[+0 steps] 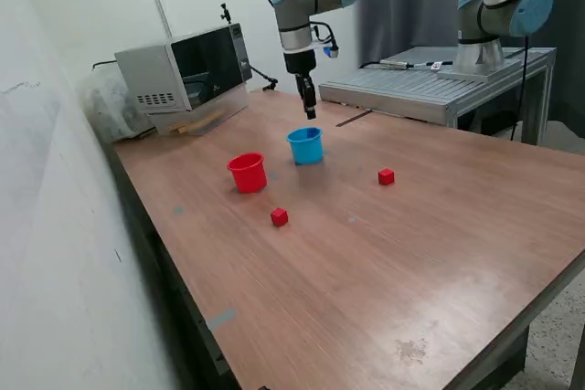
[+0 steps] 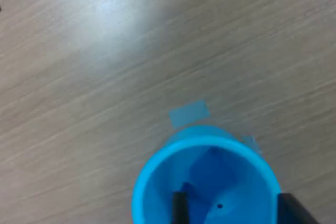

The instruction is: Place red objects in the red bin, and blue objects in the blue bin.

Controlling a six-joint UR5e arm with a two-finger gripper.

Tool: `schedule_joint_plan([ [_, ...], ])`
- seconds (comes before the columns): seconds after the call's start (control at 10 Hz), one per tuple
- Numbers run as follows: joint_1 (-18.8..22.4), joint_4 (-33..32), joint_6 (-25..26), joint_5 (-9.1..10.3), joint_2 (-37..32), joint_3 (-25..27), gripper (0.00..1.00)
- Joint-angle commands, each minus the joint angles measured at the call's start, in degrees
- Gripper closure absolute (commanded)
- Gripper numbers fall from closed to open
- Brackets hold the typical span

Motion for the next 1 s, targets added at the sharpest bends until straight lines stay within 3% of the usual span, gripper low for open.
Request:
schedule_joint_plan([
  [0.0,0.42,-0.12,-0.02,0.02,-0.16,-0.04,0.0],
  [0.2,1.82,0.14,-0.8,0.11,-2.78,0.74,0.0],
  [0.5,11.99,0.85,-0.64,0.19,-14.28,4.44,0.0],
  [0.8,21.31,7.44,0.68,0.28,-24.91,3.92,0.0],
  [0.9,22.21,7.27,3.12,0.28,-26.17,3.92,0.0],
])
